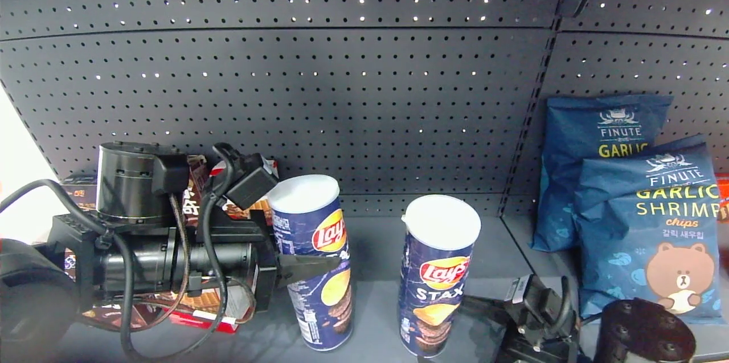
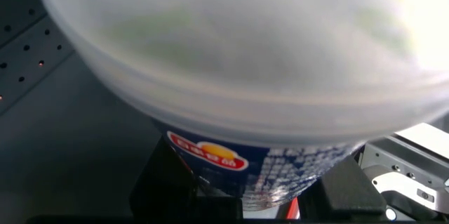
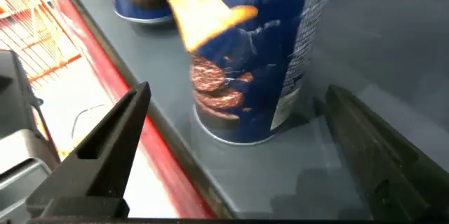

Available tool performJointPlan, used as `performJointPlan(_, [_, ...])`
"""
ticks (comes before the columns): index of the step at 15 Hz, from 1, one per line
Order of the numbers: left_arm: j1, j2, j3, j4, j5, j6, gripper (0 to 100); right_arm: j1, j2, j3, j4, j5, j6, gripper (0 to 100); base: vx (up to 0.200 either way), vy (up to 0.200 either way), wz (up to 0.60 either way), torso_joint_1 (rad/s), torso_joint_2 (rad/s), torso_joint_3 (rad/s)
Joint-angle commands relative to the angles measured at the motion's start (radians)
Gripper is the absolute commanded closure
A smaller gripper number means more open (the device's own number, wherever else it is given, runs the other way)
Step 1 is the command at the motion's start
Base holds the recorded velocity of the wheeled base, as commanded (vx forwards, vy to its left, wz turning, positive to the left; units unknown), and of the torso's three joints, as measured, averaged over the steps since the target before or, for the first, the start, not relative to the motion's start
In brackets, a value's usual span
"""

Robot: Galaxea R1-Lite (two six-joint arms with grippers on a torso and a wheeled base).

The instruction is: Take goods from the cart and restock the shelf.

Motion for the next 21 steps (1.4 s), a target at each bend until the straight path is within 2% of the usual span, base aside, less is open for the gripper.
performJointPlan(1, [0.0, -0.001, 0.0, 0.0, 0.0, 0.001, 100, 0.001, -0.139, 0.08, -0.002, -0.026, 0.005, 0, 0.0, 0.0, 0.0, 0.0, 0.0, 0.0])
performJointPlan(5, [0.0, -0.003, 0.003, 0.0, 0.0, 0.0, 100, -0.065, -0.317, 0.092, -0.002, -0.104, 0.029, 0, 0.0, 0.0, 0.0, 0.0, 0.0, 0.0])
performJointPlan(6, [0.001, -0.004, 0.012, 0.0, 0.0, 0.001, 100, -0.128, -0.371, 0.092, -0.002, -0.099, 0.021, 0, 0.0, 0.0, 0.0, 0.0, 0.0, 0.0])
performJointPlan(9, [0.001, -0.009, 0.024, 0.0, 0.001, 0.0, 100, -0.208, -0.423, 0.092, -0.002, -0.096, -0.015, 0, 0.0, 0.0, 0.0, 0.0, 0.0, 0.0])
performJointPlan(12, [0.001, -0.026, 0.031, 0.001, 0.008, 0.0, 100, -0.364, -0.513, 0.092, -0.002, -0.101, -0.066, 0, 0.0, 0.0, 0.0, 0.0, 0.0, 0.0])
performJointPlan(13, [0.001, -0.027, 0.032, 0.0, 0.008, 0.0, 100, -0.422, -0.564, 0.092, 0.051, -0.109, -0.092, 0, 0.0, 0.0, 0.0, 0.0, 0.0, 0.0])
performJointPlan(15, [0.001, -0.027, 0.027, 0.0, 0.008, 0.0, 100, -0.496, -0.658, 0.092, 0.166, -0.138, -0.126, 0, 0.0, 0.0, 0.0, 0.0, 0.0, 0.0])
performJointPlan(18, [-0.005, -0.052, 0.05, 0.0, 0.009, 0.001, 100, -0.504, -0.971, 0.092, 0.58, -0.359, -0.127, 0, 0.0, 0.0, 0.0, 0.0, 0.0, 0.0])
performJointPlan(21, [-0.005, -0.078, 0.069, 0.0, 0.009, 0.001, 100, -0.515, -1.377, 0.092, 1.052, -0.377, -0.127, 0, 0.0, 0.0, 0.0, 0.0, 0.0, 0.0])
